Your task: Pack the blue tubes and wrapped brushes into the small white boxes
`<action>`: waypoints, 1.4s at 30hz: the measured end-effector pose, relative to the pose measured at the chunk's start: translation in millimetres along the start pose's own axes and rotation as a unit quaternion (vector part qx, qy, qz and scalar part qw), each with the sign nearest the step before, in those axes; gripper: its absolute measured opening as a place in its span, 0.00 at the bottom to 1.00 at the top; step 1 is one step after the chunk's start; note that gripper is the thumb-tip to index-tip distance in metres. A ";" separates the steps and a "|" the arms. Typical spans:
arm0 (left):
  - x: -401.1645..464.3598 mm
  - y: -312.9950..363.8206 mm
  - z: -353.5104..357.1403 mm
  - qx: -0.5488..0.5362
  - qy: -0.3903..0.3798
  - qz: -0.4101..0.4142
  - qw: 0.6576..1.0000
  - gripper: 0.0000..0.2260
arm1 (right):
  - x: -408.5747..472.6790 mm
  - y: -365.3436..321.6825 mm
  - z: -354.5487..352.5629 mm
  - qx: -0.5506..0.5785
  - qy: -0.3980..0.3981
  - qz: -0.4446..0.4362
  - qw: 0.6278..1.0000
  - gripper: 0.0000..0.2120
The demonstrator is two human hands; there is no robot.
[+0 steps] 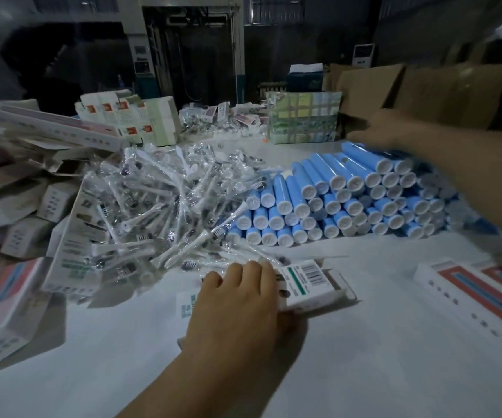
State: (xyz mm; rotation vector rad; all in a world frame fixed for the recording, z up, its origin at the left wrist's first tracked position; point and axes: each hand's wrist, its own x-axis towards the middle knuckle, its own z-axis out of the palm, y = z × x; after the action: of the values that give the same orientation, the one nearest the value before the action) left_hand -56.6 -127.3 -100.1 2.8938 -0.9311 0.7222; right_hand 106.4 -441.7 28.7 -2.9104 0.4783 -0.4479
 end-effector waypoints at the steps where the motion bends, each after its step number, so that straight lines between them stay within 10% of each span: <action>1: 0.4 -0.3 0.4 0.000 0.000 0.002 1.000 0.25 | -2.7 -8.4 1.0 -0.056 -0.031 -0.014 0.998 0.21; 11: 4.8 -7.2 6.5 0.013 -0.069 0.008 0.998 0.24 | -6.1 -55.6 7.6 -0.304 -0.081 -0.048 0.948 0.12; 18: 4.4 -15.1 9.7 0.013 -0.037 -0.003 0.999 0.24 | -55.8 -54.6 -36.1 0.087 0.130 -0.094 0.983 0.22; 21: 4.5 -16.5 5.1 0.002 -0.036 -0.027 0.999 0.31 | -107.0 -43.0 -26.3 0.395 0.116 -0.080 0.908 0.39; 26: -2.2 -14.9 0.2 0.000 -0.033 -0.046 0.998 0.33 | -182.0 -22.8 38.8 0.595 0.162 0.057 0.785 0.25; 29: -4.7 -12.2 0.4 0.022 -0.035 -0.053 0.998 0.33 | -202.1 -27.2 60.3 0.651 0.142 0.105 0.738 0.21; 33: -4.9 -7.2 -1.5 0.023 -0.033 -0.062 0.997 0.33 | -217.2 -43.9 74.0 0.627 0.114 0.082 0.766 0.07; 42: -9.1 -3.9 -1.5 0.048 -0.056 -0.034 0.997 0.32 | -217.3 -36.7 72.0 0.596 0.117 0.102 0.788 0.26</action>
State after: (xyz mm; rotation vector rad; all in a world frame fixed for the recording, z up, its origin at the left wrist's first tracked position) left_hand -61.6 -119.0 -102.3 3.0619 -0.8245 0.6211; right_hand -56.8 -327.0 -89.6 -1.5642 0.3306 -0.7271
